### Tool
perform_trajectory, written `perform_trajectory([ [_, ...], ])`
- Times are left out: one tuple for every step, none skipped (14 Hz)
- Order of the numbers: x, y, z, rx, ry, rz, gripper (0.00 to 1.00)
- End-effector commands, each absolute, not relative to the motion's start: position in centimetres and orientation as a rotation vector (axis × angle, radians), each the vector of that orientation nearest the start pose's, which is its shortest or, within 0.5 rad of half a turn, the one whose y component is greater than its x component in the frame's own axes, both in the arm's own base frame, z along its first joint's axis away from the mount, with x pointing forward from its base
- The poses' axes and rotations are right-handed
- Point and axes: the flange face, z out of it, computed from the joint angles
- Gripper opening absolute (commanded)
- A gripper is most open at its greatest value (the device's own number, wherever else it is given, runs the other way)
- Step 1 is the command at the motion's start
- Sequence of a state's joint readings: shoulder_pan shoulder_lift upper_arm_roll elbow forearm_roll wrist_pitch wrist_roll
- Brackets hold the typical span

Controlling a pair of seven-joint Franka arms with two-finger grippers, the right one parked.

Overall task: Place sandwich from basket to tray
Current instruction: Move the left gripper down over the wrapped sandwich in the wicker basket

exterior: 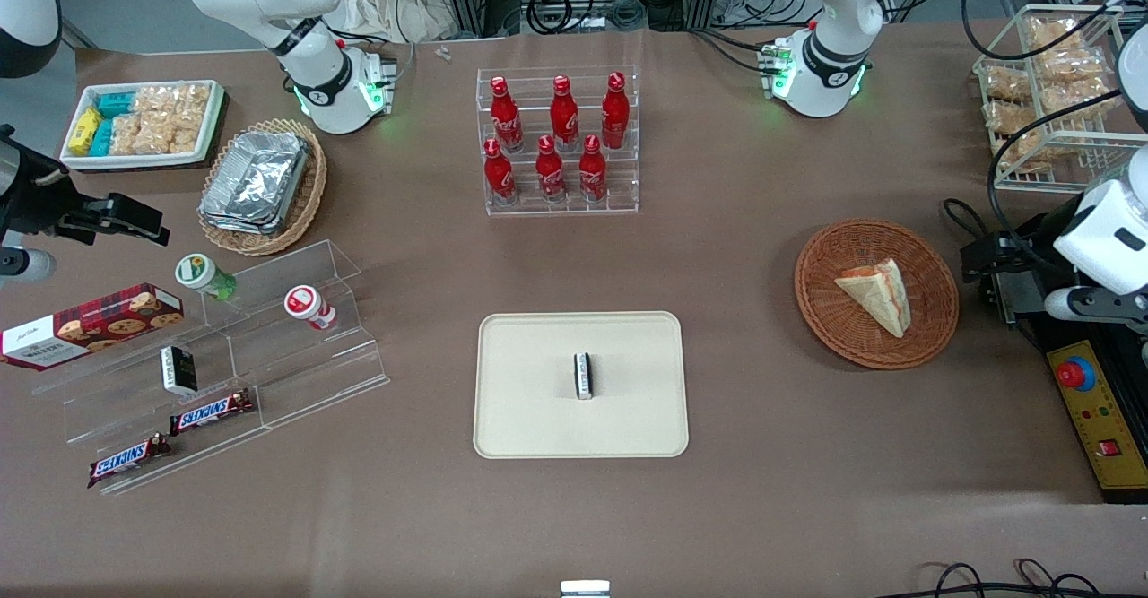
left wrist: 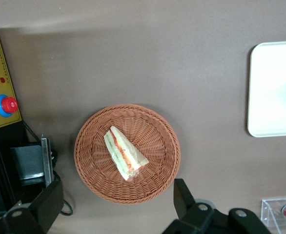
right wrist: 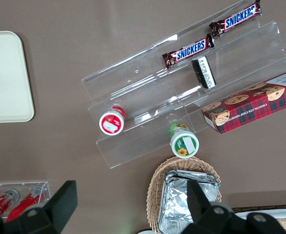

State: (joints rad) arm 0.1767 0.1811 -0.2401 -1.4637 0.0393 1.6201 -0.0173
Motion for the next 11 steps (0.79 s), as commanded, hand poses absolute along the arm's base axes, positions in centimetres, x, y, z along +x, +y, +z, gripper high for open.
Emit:
perform_trajectory([
  [60.9,-1.9,57.1,-3.122,0.007,0.031,1.0],
  [61.1,-2.0,57.1,-3.12,-0.026,0.028,1.0],
  [61.1,-1.9,57.1,-3.103,-0.107,0.027,1.0],
  [61.0,-1.6,56.7,-3.062,-0.183,0.036,1.0],
  [60.6,-1.6,55.9,-3.036,-0.25,0.06,1.0],
  [59.7,-1.5,54.7,-3.027,-0.329,0.093,1.0],
  [58.8,-1.2,53.6,-3.021,-0.353,0.078,1.0],
  [57.4,-0.9,52.5,-3.027,-0.379,0.02,1.0],
  [55.9,0.5,50.6,-3.051,-0.455,-0.031,1.0],
  [54.2,0.8,48.5,-3.061,-0.511,-0.073,0.99],
  [53.1,0.9,46.4,-3.046,-0.635,-0.102,0.99],
])
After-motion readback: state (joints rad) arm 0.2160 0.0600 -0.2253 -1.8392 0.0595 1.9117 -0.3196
